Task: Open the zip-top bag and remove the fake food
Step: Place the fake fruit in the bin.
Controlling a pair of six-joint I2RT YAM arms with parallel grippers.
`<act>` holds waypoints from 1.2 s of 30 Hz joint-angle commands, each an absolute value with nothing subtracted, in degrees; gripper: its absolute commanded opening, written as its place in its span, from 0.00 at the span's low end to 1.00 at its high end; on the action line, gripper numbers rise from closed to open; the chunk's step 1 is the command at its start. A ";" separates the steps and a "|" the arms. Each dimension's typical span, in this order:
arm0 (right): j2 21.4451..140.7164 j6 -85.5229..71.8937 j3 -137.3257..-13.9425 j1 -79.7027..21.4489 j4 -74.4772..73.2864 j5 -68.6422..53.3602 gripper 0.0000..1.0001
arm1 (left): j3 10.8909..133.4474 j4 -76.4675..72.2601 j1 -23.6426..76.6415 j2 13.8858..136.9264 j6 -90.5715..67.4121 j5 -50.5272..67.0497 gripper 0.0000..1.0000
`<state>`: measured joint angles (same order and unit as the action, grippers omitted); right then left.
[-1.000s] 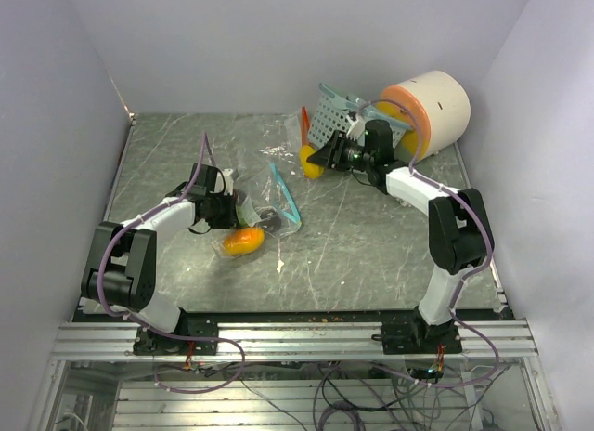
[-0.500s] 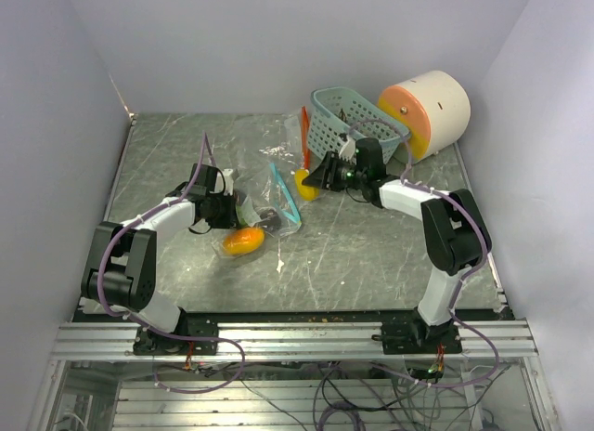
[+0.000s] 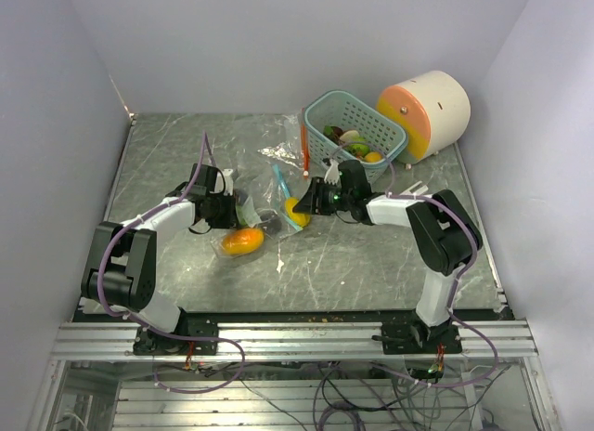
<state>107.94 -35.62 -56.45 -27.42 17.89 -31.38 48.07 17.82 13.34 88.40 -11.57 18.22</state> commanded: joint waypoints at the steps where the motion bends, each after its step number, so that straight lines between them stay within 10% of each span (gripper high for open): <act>1: 107.31 -33.68 -54.80 -29.79 18.47 -29.10 0.22 | 48.71 18.86 13.72 88.90 -10.79 17.99 0.07; 26: 100.15 -22.97 -80.47 -13.36 -4.62 -13.94 0.22 | 48.44 19.39 13.71 87.54 -10.83 16.93 0.07; 36: 97.73 -19.56 -79.65 -13.06 -3.21 -10.84 0.65 | 48.59 19.37 13.71 87.73 -10.63 16.83 0.07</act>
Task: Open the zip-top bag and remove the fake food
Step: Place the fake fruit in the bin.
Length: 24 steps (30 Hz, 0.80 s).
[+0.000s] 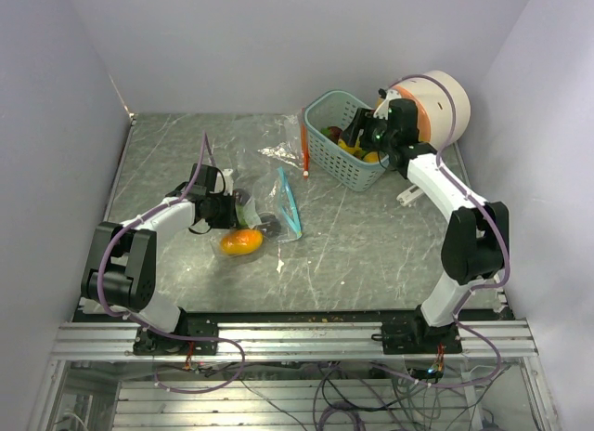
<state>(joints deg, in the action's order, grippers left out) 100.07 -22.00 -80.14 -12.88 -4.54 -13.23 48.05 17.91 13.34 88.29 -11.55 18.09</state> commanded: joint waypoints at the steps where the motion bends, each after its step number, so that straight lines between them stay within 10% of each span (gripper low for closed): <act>1: 96.99 -19.27 -79.04 -13.05 -2.61 -10.45 0.67 | 48.60 19.34 13.71 87.82 -10.63 16.94 0.07; 10: 94.09 -15.70 -75.64 -17.70 -2.08 -11.39 0.60 | 48.68 18.83 13.71 88.71 -10.83 17.66 0.07; 24: 101.05 -16.21 -72.01 -35.39 -1.83 -9.79 0.19 | 48.61 19.07 13.71 88.65 -10.80 17.65 0.07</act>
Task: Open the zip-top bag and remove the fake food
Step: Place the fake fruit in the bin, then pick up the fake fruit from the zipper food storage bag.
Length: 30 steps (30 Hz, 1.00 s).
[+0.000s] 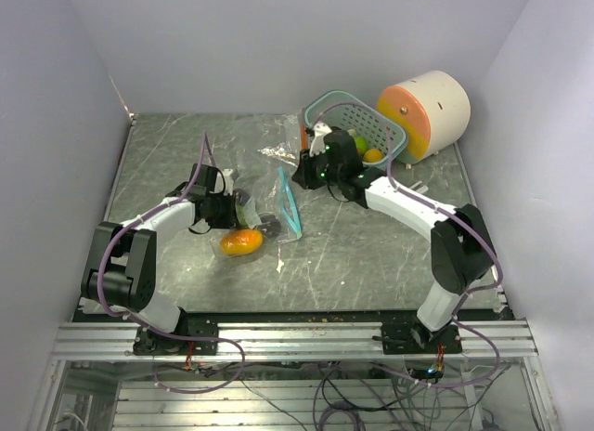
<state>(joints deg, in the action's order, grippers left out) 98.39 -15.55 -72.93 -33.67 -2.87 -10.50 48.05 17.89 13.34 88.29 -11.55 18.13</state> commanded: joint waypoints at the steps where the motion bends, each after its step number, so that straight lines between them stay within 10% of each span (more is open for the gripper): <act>1: 101.79 -16.52 -71.58 -35.68 -1.44 -10.22 0.16 | 48.48 19.07 13.71 88.66 -10.80 17.66 0.07; 17: 112.21 -19.63 -66.95 -38.29 3.20 -14.07 0.06 | 48.66 19.33 13.71 88.28 -10.62 17.27 0.07; 30: 109.38 -24.66 -63.17 -38.32 10.92 -23.26 0.41 | 48.71 19.17 13.71 88.51 -10.55 17.53 0.07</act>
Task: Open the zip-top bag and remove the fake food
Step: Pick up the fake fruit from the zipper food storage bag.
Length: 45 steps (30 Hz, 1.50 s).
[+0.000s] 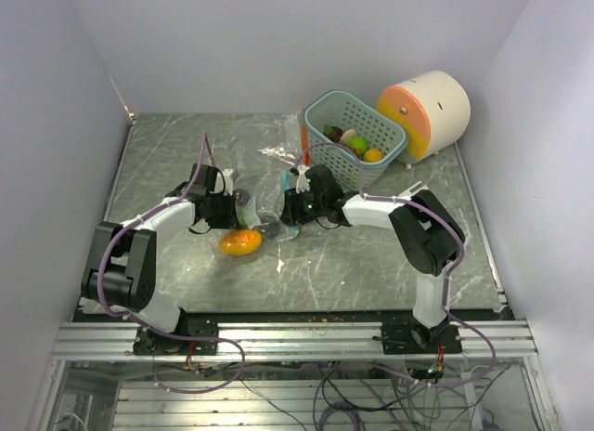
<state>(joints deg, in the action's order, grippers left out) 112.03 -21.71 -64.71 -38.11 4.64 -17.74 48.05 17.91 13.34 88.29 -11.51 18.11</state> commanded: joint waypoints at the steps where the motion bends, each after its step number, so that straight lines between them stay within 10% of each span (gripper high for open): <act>1: 108.94 -25.51 -62.55 -38.25 13.20 -24.45 0.41 | 48.74 19.12 13.71 88.59 -10.59 17.62 0.07; 19: 109.18 -26.70 -63.81 -38.66 18.10 -32.13 0.46 | 48.94 19.09 13.71 88.77 -10.47 17.80 0.07; 30: 113.76 -20.04 -67.00 -42.64 8.95 -28.61 0.74 | 49.04 19.09 13.71 88.98 -10.46 17.84 0.07; 45: 114.88 -14.68 -67.84 -43.42 1.09 -29.28 0.59 | 49.20 19.26 13.71 89.01 -10.37 17.56 0.07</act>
<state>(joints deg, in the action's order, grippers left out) 114.32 -17.50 -67.59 -42.92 4.60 -28.73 48.07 18.65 13.34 88.31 -11.11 18.13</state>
